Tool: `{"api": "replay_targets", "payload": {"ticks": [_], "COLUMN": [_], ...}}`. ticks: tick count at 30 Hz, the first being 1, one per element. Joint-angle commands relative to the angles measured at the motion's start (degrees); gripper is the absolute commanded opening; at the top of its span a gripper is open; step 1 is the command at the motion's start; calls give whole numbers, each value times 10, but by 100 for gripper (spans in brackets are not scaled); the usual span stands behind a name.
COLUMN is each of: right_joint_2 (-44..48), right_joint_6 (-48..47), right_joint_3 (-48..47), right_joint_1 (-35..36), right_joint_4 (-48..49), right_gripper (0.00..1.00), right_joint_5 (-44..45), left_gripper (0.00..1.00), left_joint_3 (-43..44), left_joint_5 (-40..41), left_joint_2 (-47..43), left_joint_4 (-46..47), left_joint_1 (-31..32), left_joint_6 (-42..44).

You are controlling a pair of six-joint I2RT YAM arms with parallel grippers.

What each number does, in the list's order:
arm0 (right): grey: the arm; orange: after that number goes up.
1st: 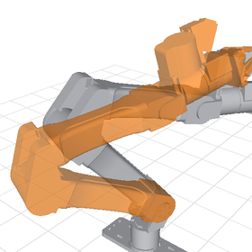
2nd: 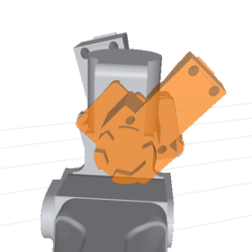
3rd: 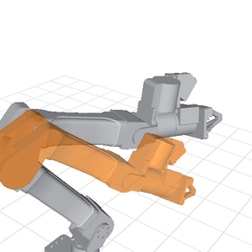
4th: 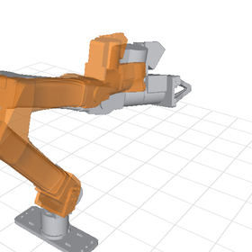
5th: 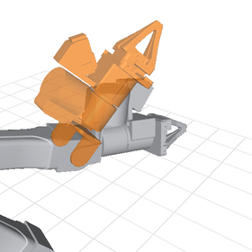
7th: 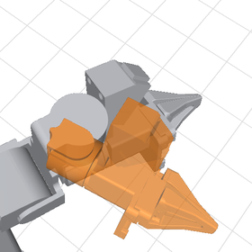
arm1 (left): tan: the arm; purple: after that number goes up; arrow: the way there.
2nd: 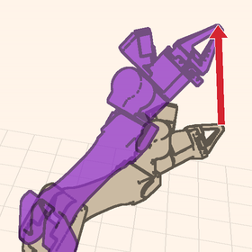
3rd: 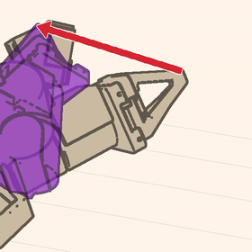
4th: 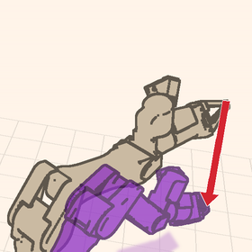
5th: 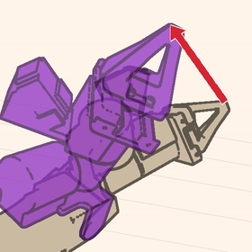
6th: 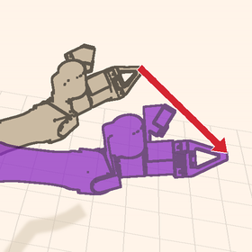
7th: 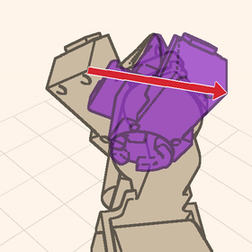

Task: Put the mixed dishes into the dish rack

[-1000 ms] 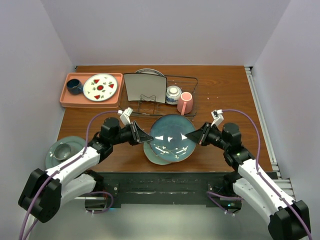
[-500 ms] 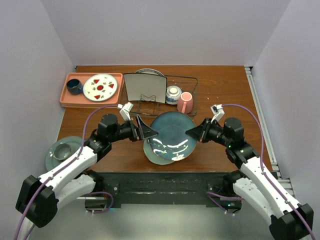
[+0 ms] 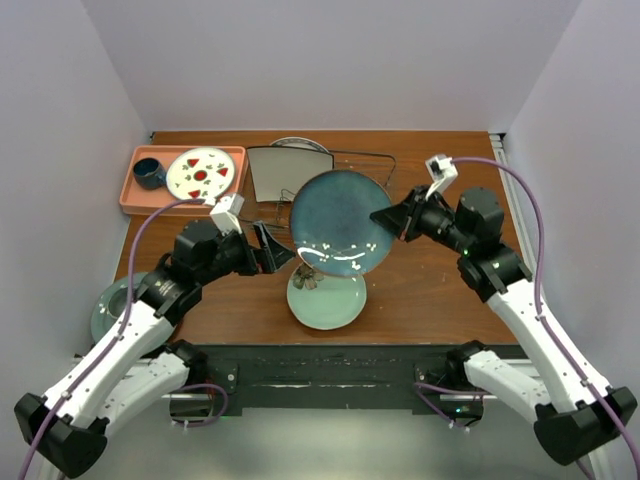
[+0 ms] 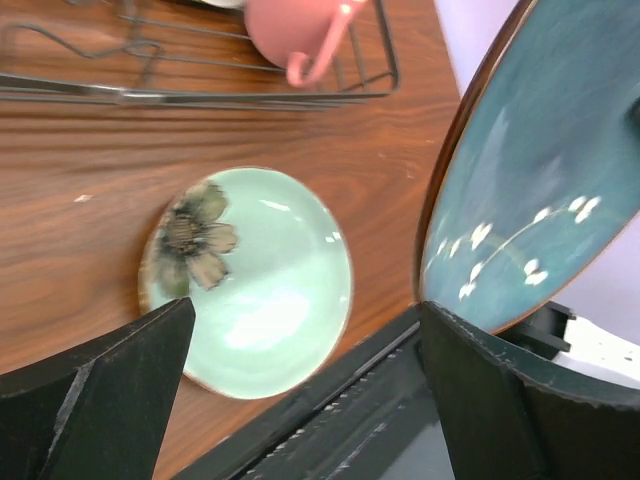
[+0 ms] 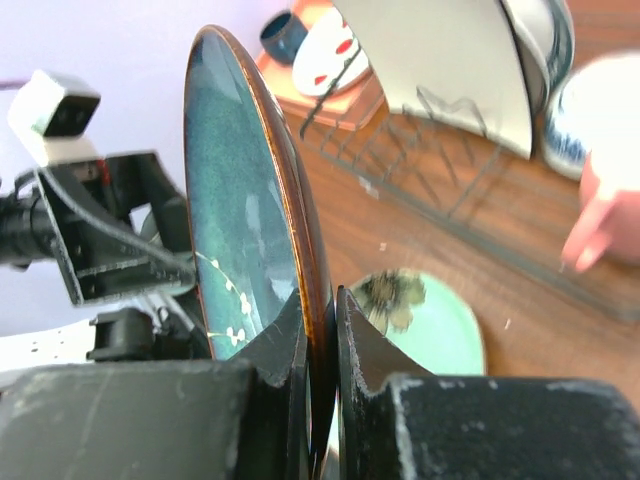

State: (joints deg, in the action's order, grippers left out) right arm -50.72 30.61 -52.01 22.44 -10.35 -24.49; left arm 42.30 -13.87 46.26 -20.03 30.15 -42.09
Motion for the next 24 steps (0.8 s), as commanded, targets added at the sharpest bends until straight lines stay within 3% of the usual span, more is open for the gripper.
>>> {"api": "replay_targets", "payload": {"ticks": [1, 7, 11, 14, 24], "right_joint_2": [-37, -131, -197, -254, -337], "right_joint_6": [-25, -124, -229, -288, -543], "right_joint_3": [-124, -258, -375, -434, -435], "right_joint_1": [2, 13, 95, 117, 141], "right_joint_4": [89, 64, 2, -27, 75], "right_gripper": [0, 0, 0, 0, 0], "right_joint_5": [-13, -53, 7, 41, 128], "left_gripper": [100, 100, 100, 100, 100], "left_joint_3": [47, 74, 82, 88, 93], "left_joint_5": [109, 185, 206, 222, 256], "left_joint_2": [-31, -42, -49, -54, -31], "left_joint_4": [-96, -151, -171, -177, -176], "left_joint_1": [0, 1, 1, 1, 0], "left_joint_6": [47, 71, 78, 77, 99]}}
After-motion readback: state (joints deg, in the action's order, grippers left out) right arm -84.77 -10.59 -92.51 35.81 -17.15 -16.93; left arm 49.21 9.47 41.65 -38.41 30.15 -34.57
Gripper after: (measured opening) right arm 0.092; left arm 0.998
